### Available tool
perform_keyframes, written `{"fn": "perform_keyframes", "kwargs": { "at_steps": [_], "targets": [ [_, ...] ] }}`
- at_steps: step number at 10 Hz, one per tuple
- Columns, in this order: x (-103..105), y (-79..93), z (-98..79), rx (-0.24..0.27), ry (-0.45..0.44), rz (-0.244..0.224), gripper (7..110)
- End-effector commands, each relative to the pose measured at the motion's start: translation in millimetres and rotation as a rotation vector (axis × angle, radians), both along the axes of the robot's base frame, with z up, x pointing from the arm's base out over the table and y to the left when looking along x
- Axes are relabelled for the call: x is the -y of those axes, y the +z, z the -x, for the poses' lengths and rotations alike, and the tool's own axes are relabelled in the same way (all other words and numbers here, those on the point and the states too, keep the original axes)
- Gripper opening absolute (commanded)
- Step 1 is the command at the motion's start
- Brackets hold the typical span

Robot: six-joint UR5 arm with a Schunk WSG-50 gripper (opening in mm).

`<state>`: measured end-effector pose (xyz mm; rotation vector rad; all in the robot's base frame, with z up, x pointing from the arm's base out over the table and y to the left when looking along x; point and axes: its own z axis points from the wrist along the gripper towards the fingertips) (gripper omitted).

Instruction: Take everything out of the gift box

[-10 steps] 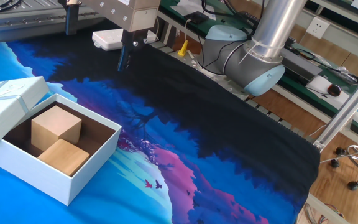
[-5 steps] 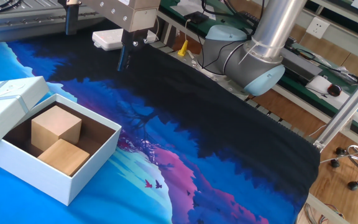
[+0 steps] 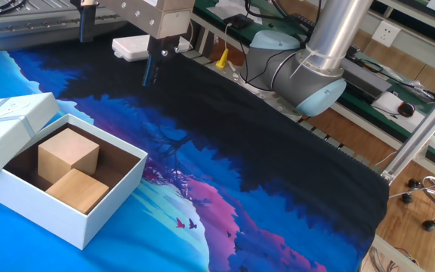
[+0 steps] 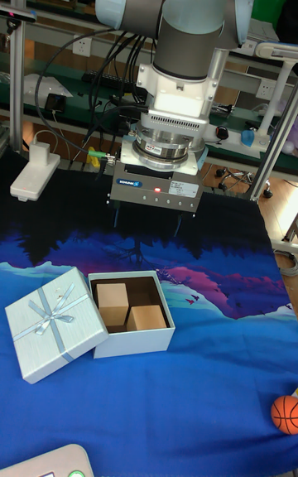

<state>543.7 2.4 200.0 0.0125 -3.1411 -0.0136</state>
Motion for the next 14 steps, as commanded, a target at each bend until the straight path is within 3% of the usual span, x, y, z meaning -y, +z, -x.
{"fn": "perform_keyframes", "kwargs": {
  "at_steps": [1, 2, 14],
  "targets": [
    [-39.1, 4.3, 26.2, -0.101, 0.047, -0.151, 109],
    [-39.3, 3.8, 26.0, -0.101, 0.047, -0.151, 7],
    [-33.4, -0.3, 24.1, -0.093, 0.06, -0.131, 7]
  ]
}}
